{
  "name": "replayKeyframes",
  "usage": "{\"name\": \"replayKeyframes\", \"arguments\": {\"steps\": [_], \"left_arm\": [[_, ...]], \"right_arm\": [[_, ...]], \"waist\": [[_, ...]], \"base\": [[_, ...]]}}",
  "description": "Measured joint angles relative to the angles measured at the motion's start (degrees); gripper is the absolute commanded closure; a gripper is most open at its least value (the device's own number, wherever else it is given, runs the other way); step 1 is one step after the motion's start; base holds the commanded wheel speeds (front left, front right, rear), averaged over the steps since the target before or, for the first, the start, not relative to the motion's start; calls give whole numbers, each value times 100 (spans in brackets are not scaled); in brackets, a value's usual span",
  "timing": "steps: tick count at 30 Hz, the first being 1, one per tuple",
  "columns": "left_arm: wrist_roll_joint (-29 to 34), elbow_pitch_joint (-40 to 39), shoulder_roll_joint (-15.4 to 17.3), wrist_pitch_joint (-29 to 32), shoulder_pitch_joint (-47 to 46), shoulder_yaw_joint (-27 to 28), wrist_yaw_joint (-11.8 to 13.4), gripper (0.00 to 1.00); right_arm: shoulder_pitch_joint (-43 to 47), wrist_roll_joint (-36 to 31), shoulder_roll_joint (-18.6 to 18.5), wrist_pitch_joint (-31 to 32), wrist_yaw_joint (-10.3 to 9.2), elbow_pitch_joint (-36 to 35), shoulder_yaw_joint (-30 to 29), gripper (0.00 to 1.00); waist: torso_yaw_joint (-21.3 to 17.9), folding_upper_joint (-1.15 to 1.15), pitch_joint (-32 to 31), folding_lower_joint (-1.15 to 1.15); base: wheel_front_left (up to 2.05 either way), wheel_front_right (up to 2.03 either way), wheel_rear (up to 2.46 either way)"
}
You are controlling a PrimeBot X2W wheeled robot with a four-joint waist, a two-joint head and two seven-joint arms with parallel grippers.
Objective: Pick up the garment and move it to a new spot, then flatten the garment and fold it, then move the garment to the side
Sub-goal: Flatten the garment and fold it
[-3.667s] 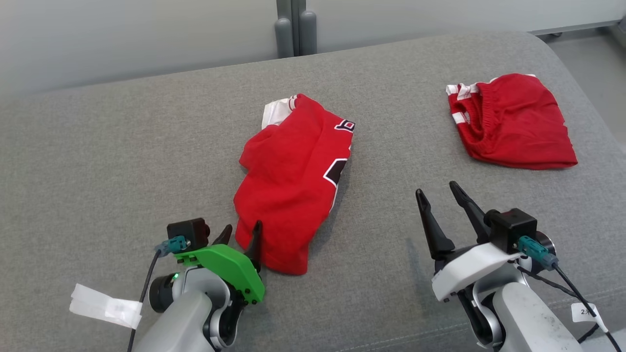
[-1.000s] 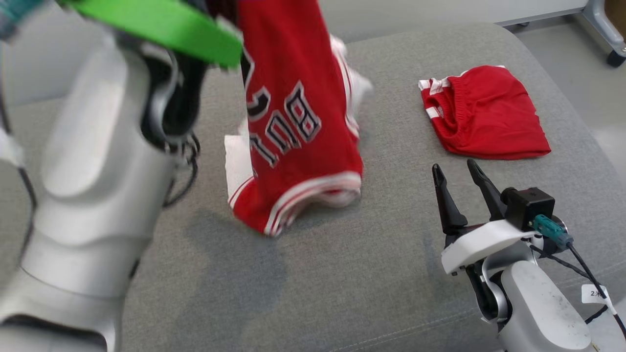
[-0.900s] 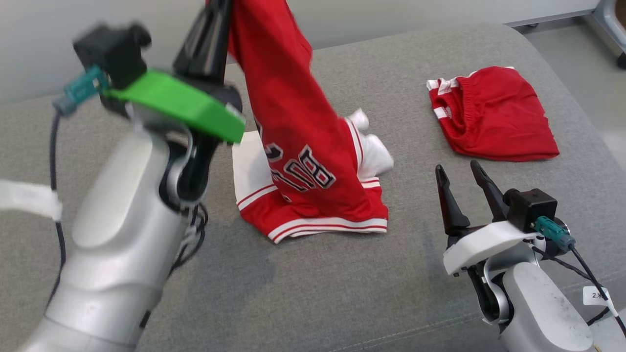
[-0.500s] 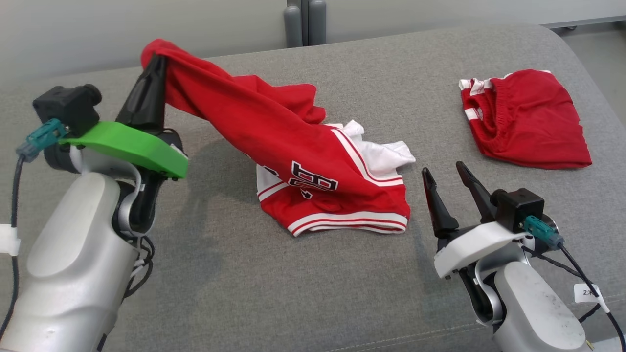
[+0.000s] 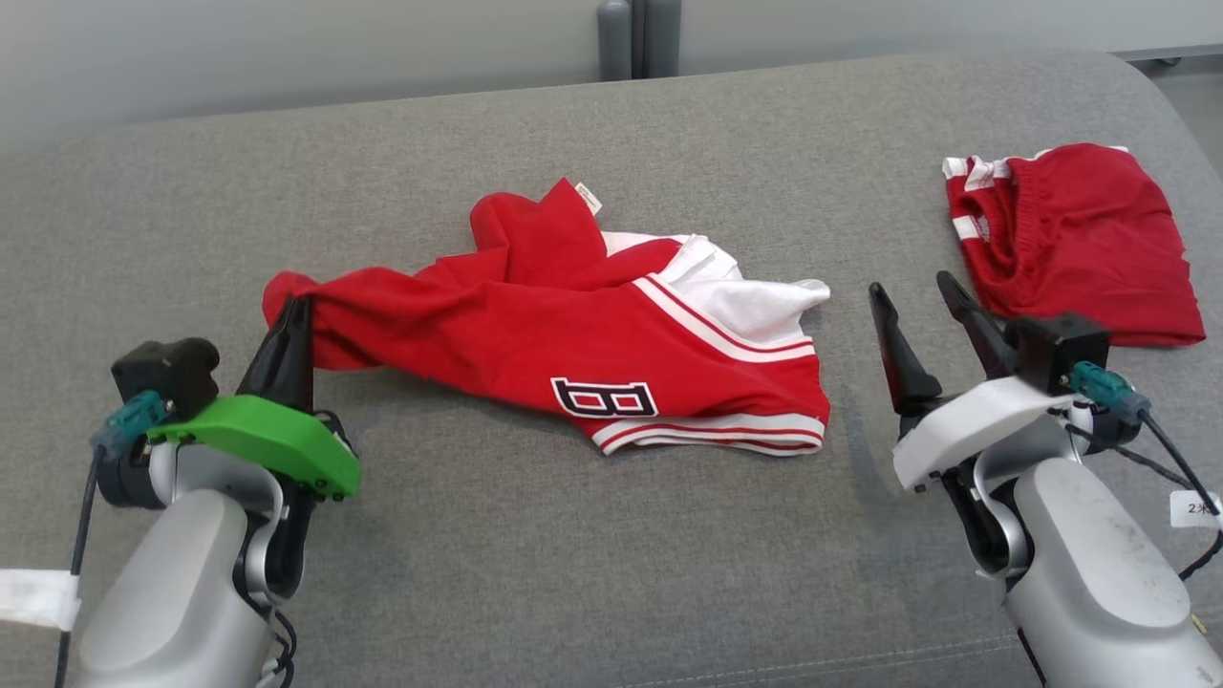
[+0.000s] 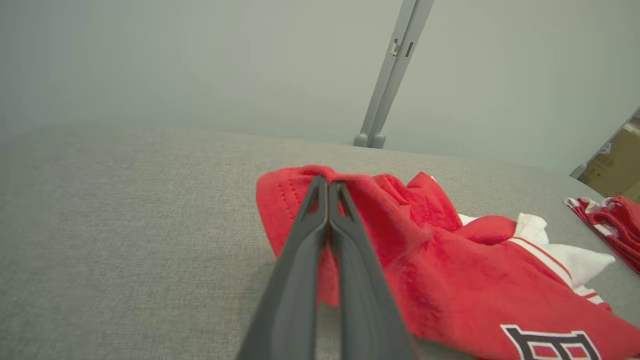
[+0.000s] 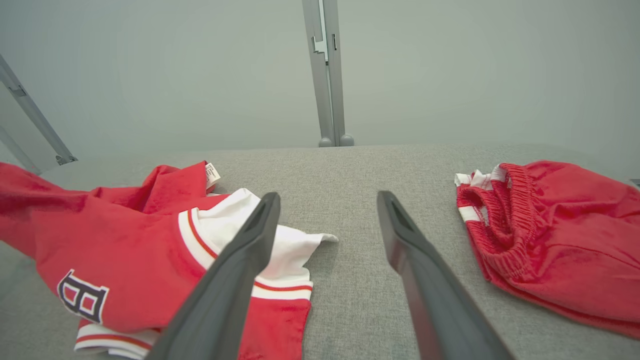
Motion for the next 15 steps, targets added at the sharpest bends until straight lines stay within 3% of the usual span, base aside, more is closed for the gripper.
{"name": "replayKeyframes", "arguments": {"steps": [5, 10, 11, 12, 14, 15], "left_arm": [[122, 48, -20, -4, 459, -14, 69, 100], [121, 81, -116, -5, 643, 25, 126, 100], [121, 81, -149, -5, 656, 30, 130, 96], [121, 80, -199, -5, 663, 31, 130, 71], [133, -24, -333, -5, 664, 60, 130, 0], [133, -24, -333, -5, 664, 60, 130, 0]], "right_arm": [[-448, 175, -155, 380, 200, 155, -126, 0], [-859, 376, -378, 924, 282, 480, -222, 0], [-914, 403, -433, 1046, 319, 559, -223, 0], [-966, 422, -472, 1168, 326, 646, -229, 0], [-1090, 516, -532, 1519, 376, 884, -236, 0], [-1090, 516, -532, 1519, 376, 884, -236, 0]], "waist": [[183, 0, 49, 0], [350, 0, 103, 0], [384, 0, 117, 0], [418, 0, 132, 0], [526, 0, 185, 0], [526, 0, 185, 0]], "base": [[0, 0, 0], [0, 0, 0], [0, 0, 0], [0, 0, 0], [0, 0, 0], [0, 0, 0]]}}
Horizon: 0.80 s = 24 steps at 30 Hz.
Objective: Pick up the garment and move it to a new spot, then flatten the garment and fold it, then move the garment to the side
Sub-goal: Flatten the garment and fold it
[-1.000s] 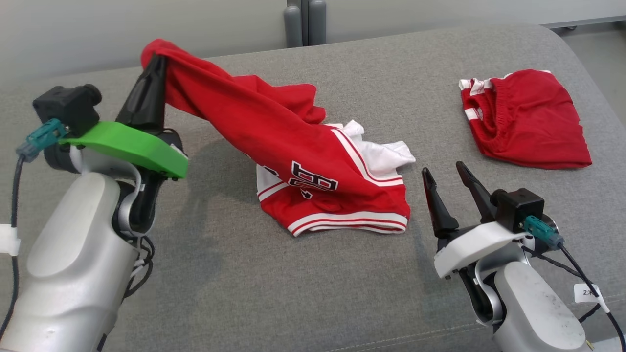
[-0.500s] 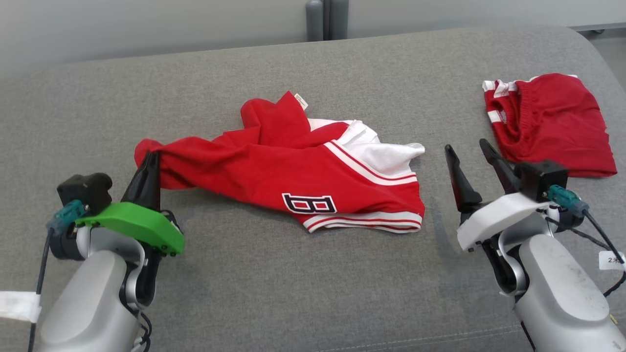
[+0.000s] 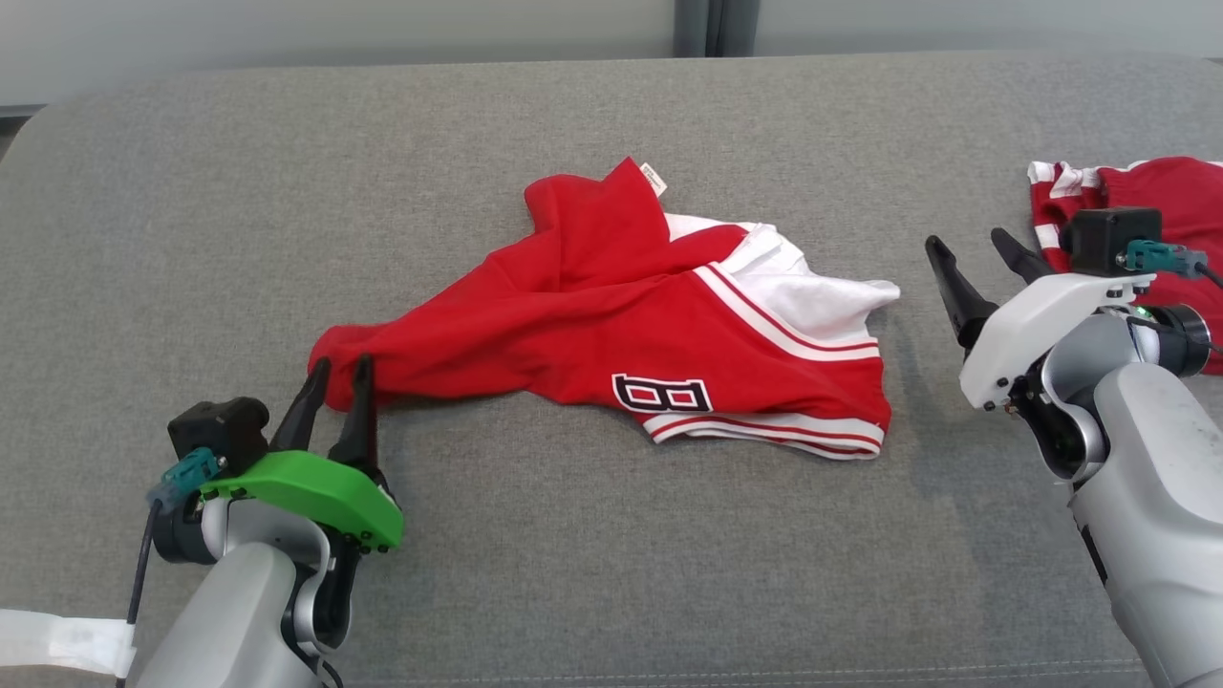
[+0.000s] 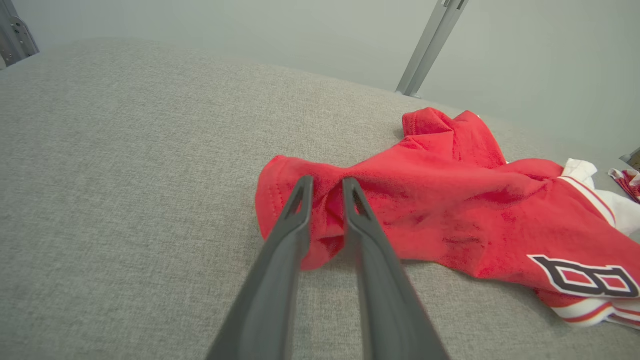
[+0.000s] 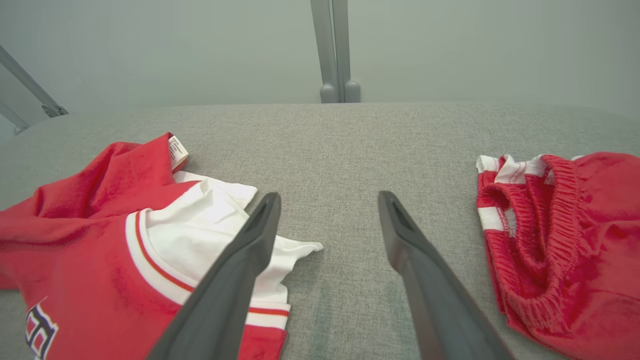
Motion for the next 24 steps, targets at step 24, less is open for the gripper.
{"name": "replayKeyframes", "arguments": {"steps": [24], "left_arm": [[673, -1588, -294, -18, 320, 881, 8, 0]], "right_arm": [[-377, 697, 137, 1048, 76, 1177, -222, 0]], "waist": [[613, 0, 422, 0]], "base": [[0, 0, 0]]}}
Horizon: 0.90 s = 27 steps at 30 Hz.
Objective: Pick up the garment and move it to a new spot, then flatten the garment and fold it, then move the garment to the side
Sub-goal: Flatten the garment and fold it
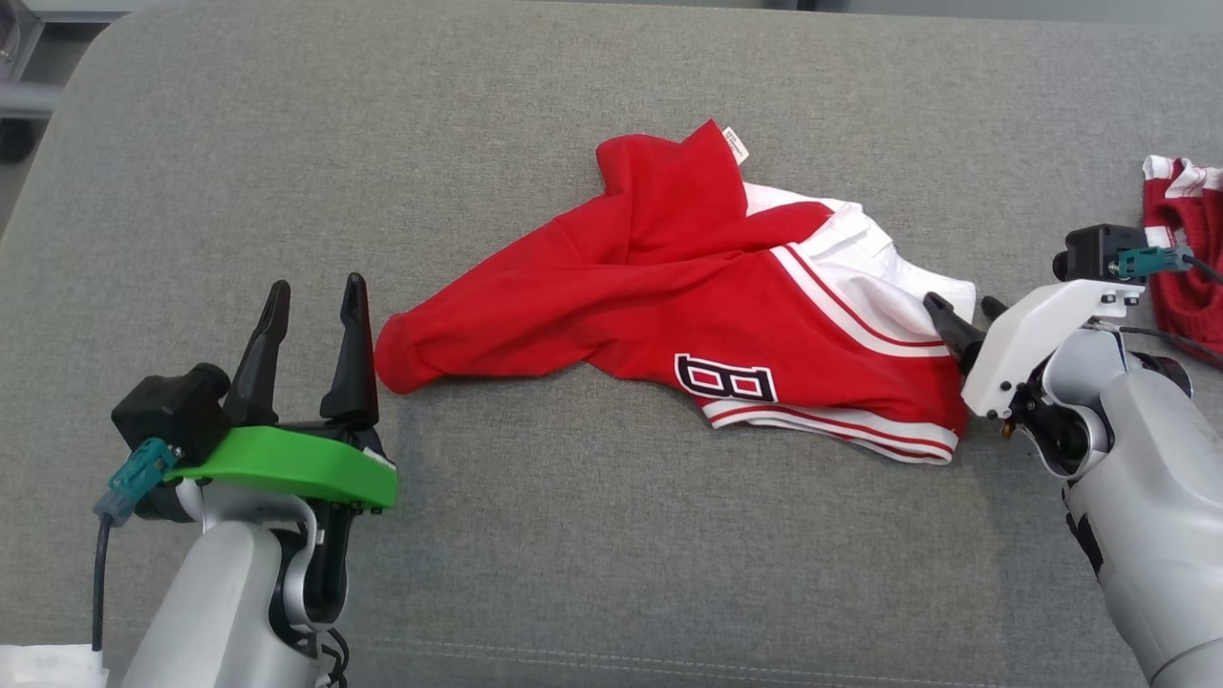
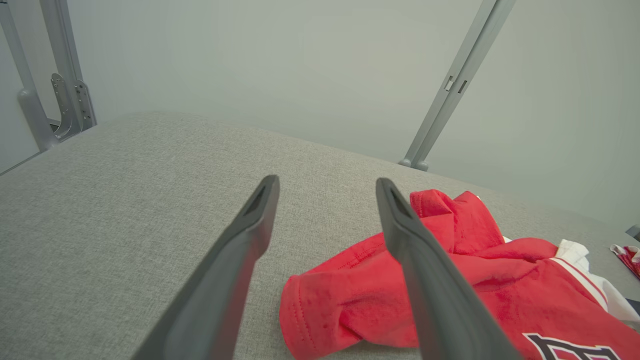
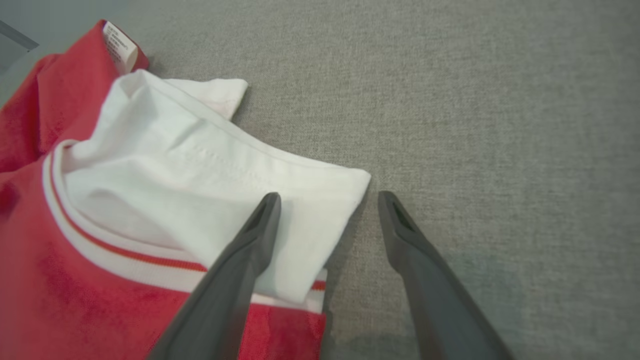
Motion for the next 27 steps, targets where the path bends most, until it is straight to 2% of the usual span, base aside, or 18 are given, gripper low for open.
{"name": "replayKeyframes", "arguments": {"steps": [13, 14, 15, 18, 19, 27], "left_arm": [[170, -166, -126, 0, 218, -21, -85, 0], [183, -170, -126, 0, 233, -19, -86, 0], [194, -175, -126, 0, 244, -13, -86, 0], [205, -208, -120, 0, 318, 45, -86, 0], [221, -218, -119, 0, 353, 64, -86, 0], [300, -381, -115, 0, 502, 335, -85, 0]], "right_arm": [[-164, 153, -63, 59, 45, 427, -122, 0], [-189, 152, -67, 59, 45, 457, -111, 8], [-214, 152, -67, 59, 45, 480, -98, 43], [-234, 143, -37, 83, 52, 543, 26, 83], [-236, 132, -26, 82, 63, 553, 66, 100], [-411, -114, -46, -321, 100, 459, 270, 100]], "waist": [[221, 0, -9, 0], [245, 0, -9, 0], [268, 0, -10, 0], [312, 0, -28, 0], [316, 0, -35, 0], [206, 0, -116, 0]], "base": [[0, 0, 0], [0, 0, 0], [0, 0, 0], [0, 0, 0], [0, 0, 0], [0, 0, 0]]}}
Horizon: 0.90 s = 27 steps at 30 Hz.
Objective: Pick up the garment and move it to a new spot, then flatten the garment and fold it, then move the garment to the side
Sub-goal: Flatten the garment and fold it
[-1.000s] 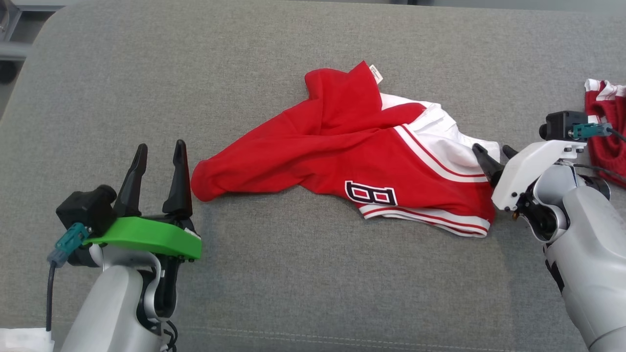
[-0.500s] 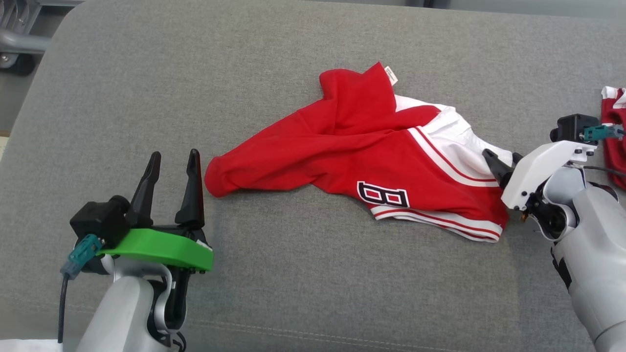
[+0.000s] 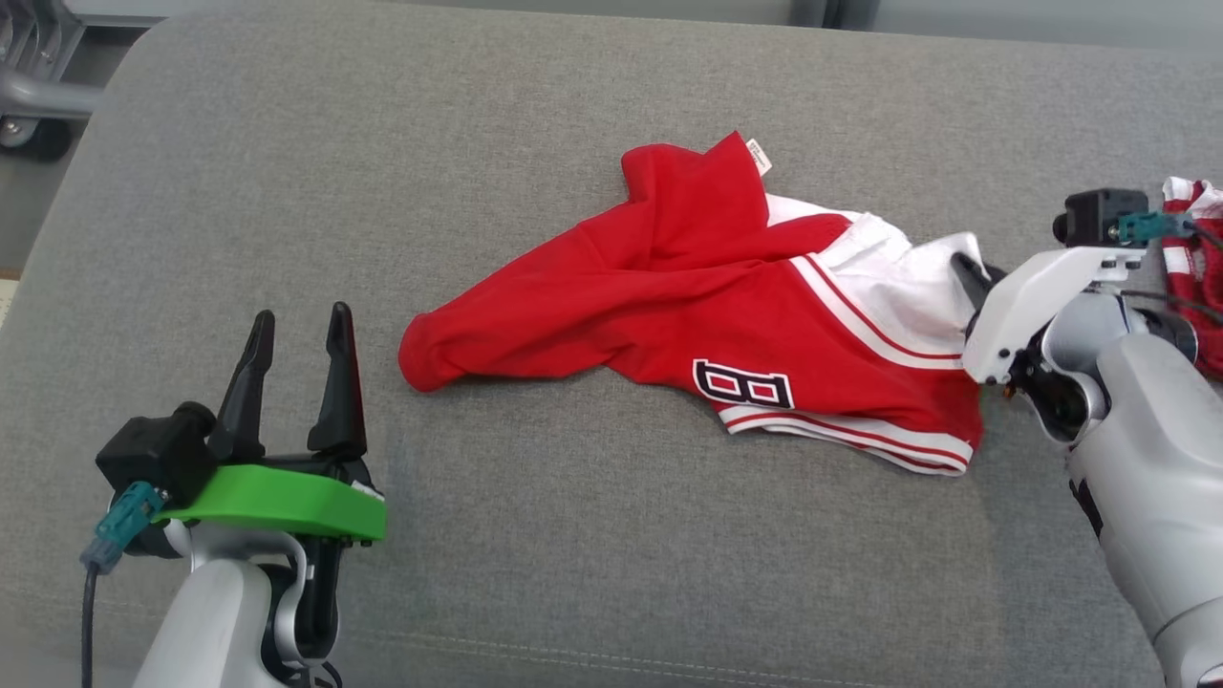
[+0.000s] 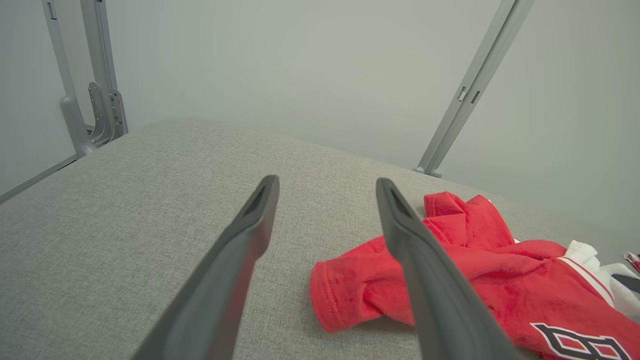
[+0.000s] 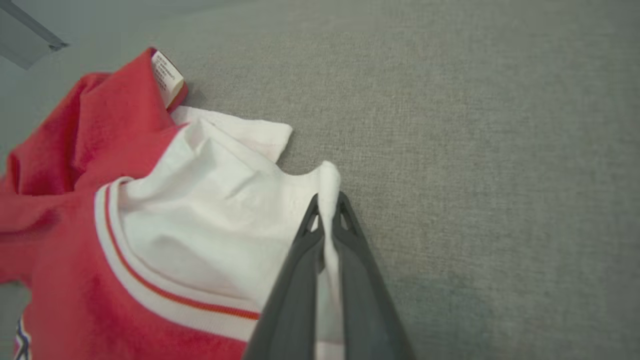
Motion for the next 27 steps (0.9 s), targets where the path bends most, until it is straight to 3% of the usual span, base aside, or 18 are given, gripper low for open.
{"name": "replayKeyframes", "arguments": {"steps": [11, 16, 27], "left_arm": [[45, -123, -57, 0, 197, 110, -46, 0], [45, -115, -115, 0, 310, 105, -101, 0], [42, -149, -198, 0, 597, 387, -102, 0]], "right_arm": [[-510, -153, -267, -1385, 52, -1152, 83, 100], [-466, -156, -338, -1948, 52, -1873, 522, 100], [1565, -4, -606, -2368, 58, -2603, 1512, 100]], "waist": [[-365, 0, -161, 0], [-531, 0, -267, 0], [-933, 0, -534, 0]], "base": [[0, 0, 0], [0, 0, 0], [0, 0, 0]]}}
